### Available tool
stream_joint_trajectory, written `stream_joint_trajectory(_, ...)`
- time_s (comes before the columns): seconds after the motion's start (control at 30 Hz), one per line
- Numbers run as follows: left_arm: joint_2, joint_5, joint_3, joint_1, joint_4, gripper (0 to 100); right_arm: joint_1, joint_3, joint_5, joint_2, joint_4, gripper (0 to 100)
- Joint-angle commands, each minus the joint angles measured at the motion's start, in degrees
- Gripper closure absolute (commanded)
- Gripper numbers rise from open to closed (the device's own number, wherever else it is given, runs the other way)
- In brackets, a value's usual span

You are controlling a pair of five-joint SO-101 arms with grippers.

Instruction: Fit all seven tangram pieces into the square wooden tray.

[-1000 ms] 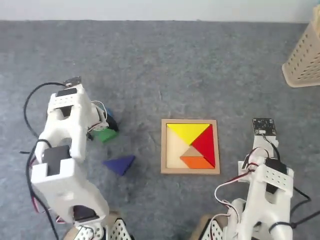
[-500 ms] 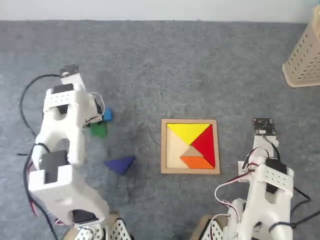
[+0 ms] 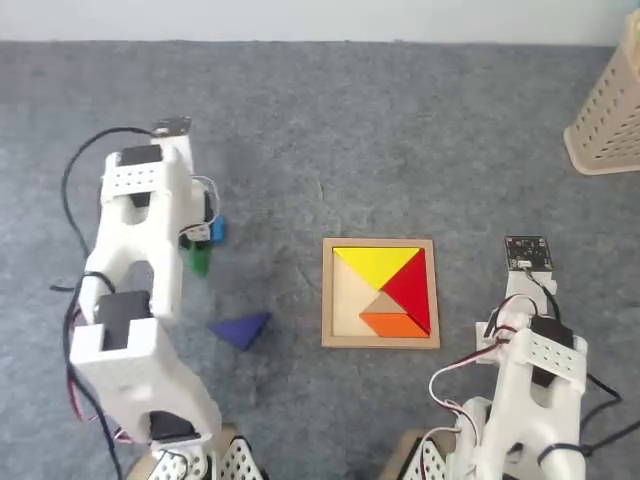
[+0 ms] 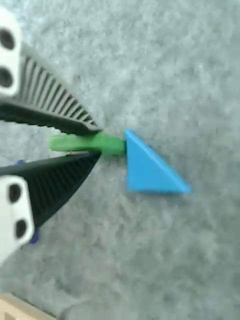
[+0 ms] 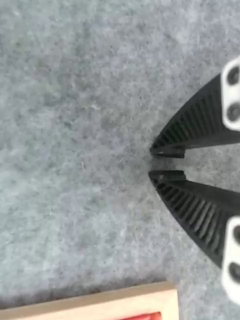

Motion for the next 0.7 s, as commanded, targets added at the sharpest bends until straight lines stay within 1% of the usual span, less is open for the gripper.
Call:
stream_joint_trajectory(0.0,1.1,-0.7,-0.7,0.4,1.1,99,-0.9,-0.3,-0.2,-1.6,-0.7,91.5)
stream_joint_trajectory(0.2,1.8,-3.2,-1.2,1.5,1.1,98,-0.9,-0.3,-0.2,-1.6,-0.7,91.5)
stream_joint_trajectory(0.3,1.8,-3.4,-1.1,1.4,1.2,96,-0.8,-0.3,-0.2,-1.6,-0.7,91.5)
stream_joint_trajectory(0.43,1.8,-6.4,1.9,1.5,0.0,93,-0.8,-0.3,-0.2,-1.6,-0.6,91.5)
stream_joint_trajectory(0.53,1.8,-6.8,3.4,1.5,-1.4,93,-0.8,-0.3,-0.2,-1.6,-0.6,91.5)
stream_joint_trajectory(0.67,1.2,-6.8,3.2,1.5,-1.1,93,-0.8,-0.3,-0.2,-1.6,-0.6,91.5)
